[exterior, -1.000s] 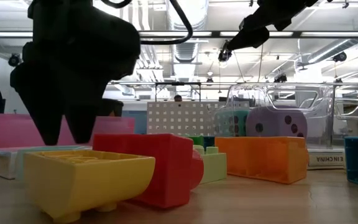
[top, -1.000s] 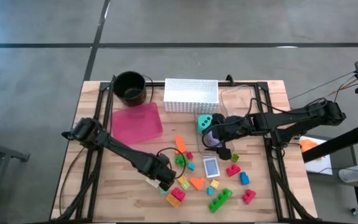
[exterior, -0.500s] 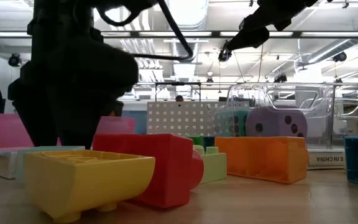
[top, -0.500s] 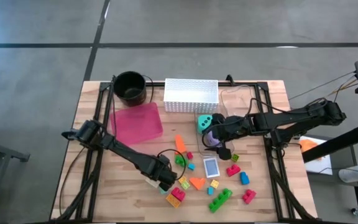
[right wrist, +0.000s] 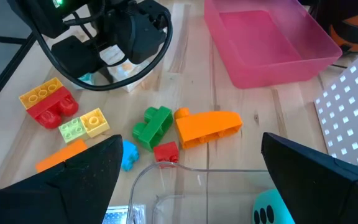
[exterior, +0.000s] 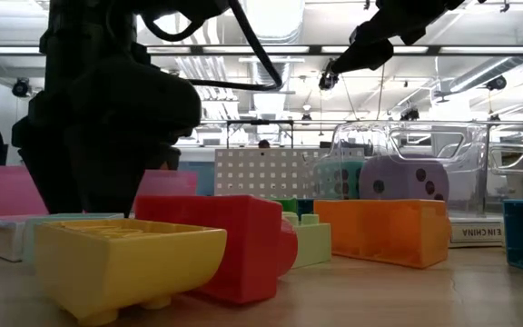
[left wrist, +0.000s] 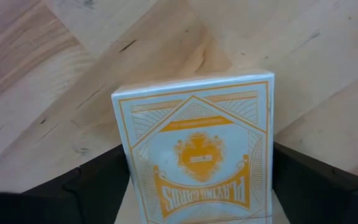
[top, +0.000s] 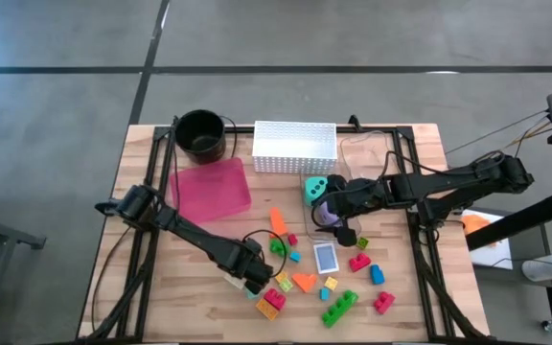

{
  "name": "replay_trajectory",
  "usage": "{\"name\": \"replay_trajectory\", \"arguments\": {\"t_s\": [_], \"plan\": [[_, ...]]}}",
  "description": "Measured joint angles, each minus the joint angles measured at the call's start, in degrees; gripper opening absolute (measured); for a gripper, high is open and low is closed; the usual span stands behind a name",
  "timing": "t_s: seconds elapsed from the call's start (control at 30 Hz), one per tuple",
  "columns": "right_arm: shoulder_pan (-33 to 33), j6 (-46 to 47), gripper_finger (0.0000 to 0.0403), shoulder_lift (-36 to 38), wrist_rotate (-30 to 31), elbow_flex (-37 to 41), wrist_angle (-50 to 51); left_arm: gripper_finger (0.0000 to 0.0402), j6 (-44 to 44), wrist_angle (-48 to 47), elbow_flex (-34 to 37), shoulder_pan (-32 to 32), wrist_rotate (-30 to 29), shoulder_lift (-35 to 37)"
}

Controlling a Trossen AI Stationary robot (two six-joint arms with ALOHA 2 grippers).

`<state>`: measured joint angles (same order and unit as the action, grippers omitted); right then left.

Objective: Pick & Place Toys
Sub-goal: Put the yellow game card into the pink bin

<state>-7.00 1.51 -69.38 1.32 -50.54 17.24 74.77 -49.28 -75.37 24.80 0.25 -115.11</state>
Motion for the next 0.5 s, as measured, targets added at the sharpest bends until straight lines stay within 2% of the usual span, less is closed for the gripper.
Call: {"name": "replay_trajectory", "arguments": {"t_s": [0.2,0.5], "plan": [[0.00,-0.02,0.0378,0.00,0.00,0.00,0.02,0.0310,0.03,0.02,0.00,-0.04,0.02,0.00],[0.00,-0.02,0.0378,-0.01,-0.01,0.00,0.02,0.0348,-3.03,-0.64,0.13,-0.88,-0.16,0.52]]}}
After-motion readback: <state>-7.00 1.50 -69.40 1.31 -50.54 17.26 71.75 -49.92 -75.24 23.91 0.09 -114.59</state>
